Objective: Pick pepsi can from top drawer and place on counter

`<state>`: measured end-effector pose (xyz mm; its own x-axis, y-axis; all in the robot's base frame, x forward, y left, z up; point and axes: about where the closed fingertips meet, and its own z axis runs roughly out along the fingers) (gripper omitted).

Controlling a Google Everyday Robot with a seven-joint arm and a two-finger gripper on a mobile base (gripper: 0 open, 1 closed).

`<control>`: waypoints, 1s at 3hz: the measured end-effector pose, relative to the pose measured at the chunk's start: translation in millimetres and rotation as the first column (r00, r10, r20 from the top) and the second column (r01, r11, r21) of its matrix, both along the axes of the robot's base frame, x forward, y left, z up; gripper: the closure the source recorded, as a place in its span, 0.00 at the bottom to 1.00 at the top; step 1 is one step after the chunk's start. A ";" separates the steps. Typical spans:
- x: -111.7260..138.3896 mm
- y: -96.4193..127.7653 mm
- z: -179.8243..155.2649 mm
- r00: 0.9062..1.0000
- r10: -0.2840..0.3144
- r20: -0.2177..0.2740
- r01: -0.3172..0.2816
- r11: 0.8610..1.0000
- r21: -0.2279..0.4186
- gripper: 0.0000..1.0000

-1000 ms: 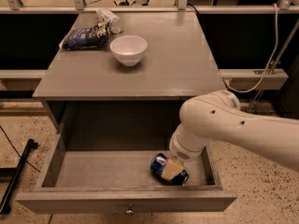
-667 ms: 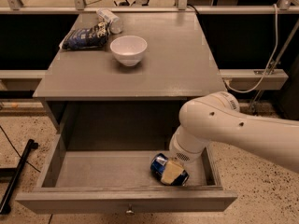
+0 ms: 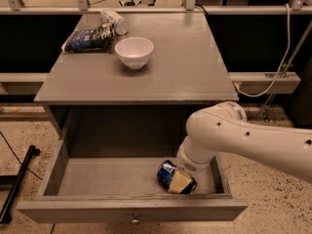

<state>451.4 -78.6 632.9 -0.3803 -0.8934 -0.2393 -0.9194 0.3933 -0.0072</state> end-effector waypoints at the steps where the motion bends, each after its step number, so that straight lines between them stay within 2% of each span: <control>1: 0.3 -1.7 -10.3 1.000 -0.006 -0.009 0.006 1.000 -0.002 0.37; 2: 1.5 -2.5 -15.3 1.000 -0.008 -0.011 0.008 1.000 0.001 0.61; 3: 5.6 -4.1 -4.8 1.000 -0.009 0.001 0.009 0.999 0.038 0.84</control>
Offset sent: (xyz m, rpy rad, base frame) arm 0.0042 -0.0030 -0.0225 0.0096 0.0148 -0.0108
